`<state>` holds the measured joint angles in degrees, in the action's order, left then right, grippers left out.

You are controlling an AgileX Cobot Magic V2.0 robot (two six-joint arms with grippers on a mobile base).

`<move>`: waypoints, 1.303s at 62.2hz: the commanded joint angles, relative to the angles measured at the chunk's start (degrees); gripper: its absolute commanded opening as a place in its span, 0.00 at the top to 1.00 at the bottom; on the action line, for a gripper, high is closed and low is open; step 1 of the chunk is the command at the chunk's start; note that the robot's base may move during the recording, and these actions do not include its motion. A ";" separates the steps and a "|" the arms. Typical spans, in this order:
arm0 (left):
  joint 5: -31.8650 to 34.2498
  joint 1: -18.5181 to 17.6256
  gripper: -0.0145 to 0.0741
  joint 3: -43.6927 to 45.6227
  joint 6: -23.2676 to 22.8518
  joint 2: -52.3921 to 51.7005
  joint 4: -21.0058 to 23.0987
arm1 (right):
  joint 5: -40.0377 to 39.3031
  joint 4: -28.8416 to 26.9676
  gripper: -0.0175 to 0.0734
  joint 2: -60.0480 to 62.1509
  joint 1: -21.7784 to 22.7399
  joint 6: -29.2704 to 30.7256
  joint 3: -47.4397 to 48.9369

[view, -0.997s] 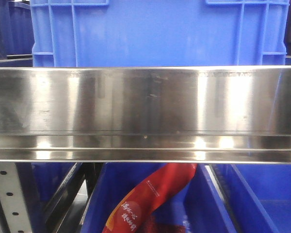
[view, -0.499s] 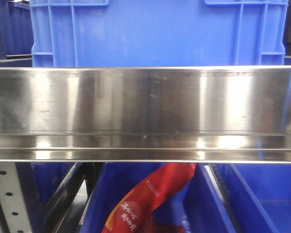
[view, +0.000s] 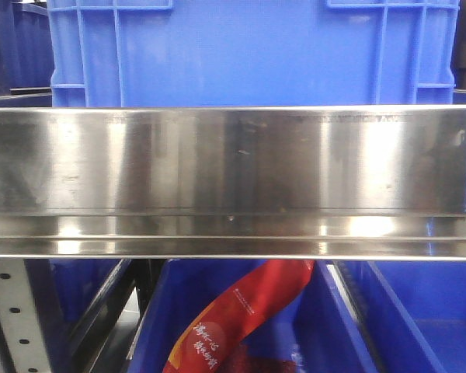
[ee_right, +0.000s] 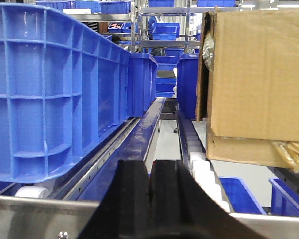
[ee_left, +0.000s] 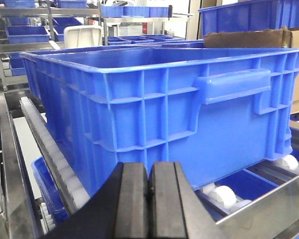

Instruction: Grab block from conveyor and place in blue bin

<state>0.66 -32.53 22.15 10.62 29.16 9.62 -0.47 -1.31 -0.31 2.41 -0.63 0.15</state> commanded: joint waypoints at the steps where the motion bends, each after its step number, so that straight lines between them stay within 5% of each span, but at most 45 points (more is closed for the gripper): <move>1: 1.00 0.23 0.96 -0.01 -0.21 -0.38 0.38 | -0.90 0.75 0.99 0.31 0.43 0.22 -0.15; 63: 0.97 0.38 0.96 -0.81 -0.21 -0.41 0.23 | -1.61 2.22 0.99 0.31 0.43 0.22 -0.15; 74: 1.52 9.81 0.96 -6.75 -0.35 -6.36 -0.84 | -1.61 2.22 0.99 0.31 0.43 0.22 -0.15; 81: 1.17 17.68 0.96 -11.57 -7.50 -13.50 -5.06 | -1.68 2.22 0.99 0.31 0.43 0.22 -0.15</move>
<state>1.08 -19.54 13.33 7.97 20.24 8.01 -0.79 0.64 -0.18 2.52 -0.63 0.15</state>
